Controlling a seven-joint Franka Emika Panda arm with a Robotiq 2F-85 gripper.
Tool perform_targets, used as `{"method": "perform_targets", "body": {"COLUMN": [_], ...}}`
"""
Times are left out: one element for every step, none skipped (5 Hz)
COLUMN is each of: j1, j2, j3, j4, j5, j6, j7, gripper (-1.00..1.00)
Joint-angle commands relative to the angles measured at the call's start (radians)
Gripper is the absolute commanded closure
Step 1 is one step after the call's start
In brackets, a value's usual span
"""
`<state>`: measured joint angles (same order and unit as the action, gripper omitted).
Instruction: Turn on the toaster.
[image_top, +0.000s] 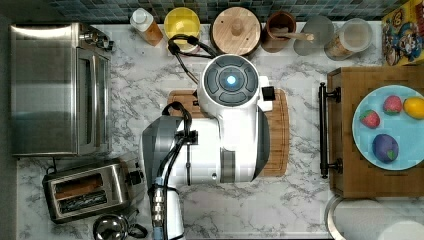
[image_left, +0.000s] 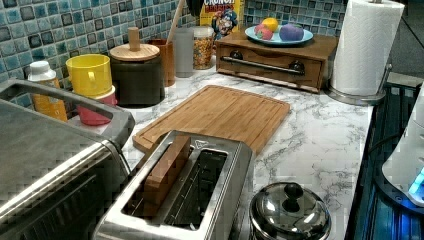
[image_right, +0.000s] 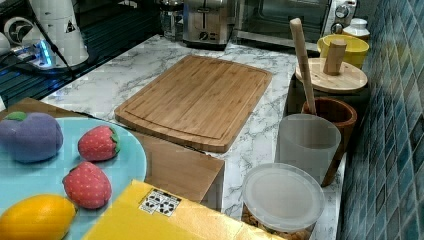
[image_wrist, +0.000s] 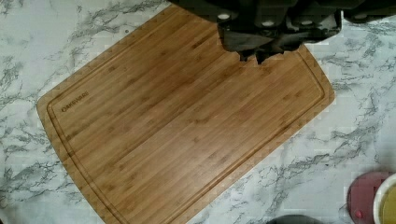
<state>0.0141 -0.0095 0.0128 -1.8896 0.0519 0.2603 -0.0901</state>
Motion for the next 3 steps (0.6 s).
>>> {"method": "perform_targets", "body": {"j1": [0.043,0.076,0.081], "j2": [-0.074,-0.111,-0.162], "j3": [0.037,0.06,0.082], "j4": [-0.133,-0.181,-0.241], "j5": [0.043,0.043,0.083], "j6": [0.101,0.132,0.18], "j7": [-0.189,-0.277,-0.349], "gripper": [1.0,1.0,1.0]}}
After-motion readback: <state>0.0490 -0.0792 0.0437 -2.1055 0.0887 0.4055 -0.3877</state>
